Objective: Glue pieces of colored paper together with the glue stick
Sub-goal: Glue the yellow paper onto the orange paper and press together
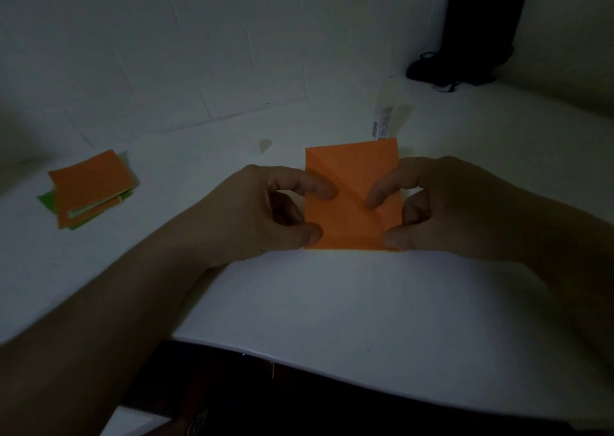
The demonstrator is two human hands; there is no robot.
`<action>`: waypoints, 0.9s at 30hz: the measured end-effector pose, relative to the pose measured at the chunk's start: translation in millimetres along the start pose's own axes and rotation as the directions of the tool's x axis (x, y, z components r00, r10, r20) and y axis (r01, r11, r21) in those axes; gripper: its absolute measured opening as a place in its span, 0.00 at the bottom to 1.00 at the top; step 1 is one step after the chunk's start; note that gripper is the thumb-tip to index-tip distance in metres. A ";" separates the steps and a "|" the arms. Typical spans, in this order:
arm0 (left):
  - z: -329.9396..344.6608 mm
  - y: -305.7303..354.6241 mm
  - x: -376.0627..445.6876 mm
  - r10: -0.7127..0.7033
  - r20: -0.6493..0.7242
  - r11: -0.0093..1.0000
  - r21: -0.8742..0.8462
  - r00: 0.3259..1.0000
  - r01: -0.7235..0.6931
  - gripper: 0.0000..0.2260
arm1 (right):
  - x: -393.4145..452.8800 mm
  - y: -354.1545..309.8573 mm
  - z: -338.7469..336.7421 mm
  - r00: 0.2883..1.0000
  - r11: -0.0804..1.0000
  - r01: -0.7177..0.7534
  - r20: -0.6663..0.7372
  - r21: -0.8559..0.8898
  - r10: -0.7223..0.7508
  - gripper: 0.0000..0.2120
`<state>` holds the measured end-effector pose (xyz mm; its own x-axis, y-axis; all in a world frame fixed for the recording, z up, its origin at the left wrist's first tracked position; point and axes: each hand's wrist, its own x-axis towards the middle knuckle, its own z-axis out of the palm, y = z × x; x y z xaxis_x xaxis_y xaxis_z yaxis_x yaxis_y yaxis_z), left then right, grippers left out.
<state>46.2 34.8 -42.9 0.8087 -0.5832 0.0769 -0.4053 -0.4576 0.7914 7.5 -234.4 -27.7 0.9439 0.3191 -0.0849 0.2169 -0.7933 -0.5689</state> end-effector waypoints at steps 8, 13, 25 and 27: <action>0.3 -5.2 0.9 0.055 -0.013 0.997 0.048 0.998 -0.054 0.21 | -9.7 3.3 6.6 0.992 0.998 0.053 -0.112 0.019 -0.051 0.18; 0.4 -6.9 2.0 0.097 -0.008 0.993 0.068 0.995 -0.096 0.22 | -10.5 1.2 6.1 0.995 0.998 0.066 -0.081 0.007 -0.065 0.19; 3.5 -7.8 1.9 0.155 0.055 0.986 0.055 0.986 -0.158 0.28 | -2.7 6.4 7.4 0.984 0.988 0.094 -0.137 -0.120 -0.110 0.28; 5.1 -9.4 3.0 0.167 0.035 0.984 0.054 0.985 -0.168 0.30 | 0.0 7.0 8.1 0.968 0.989 0.097 -0.220 -0.109 -0.119 0.26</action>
<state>50.2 33.9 -53.2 0.7143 -0.6746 0.1864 -0.5580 -0.3881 0.7335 7.0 -235.8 -38.3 0.9429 0.2893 0.1652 0.3331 -0.8107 -0.4814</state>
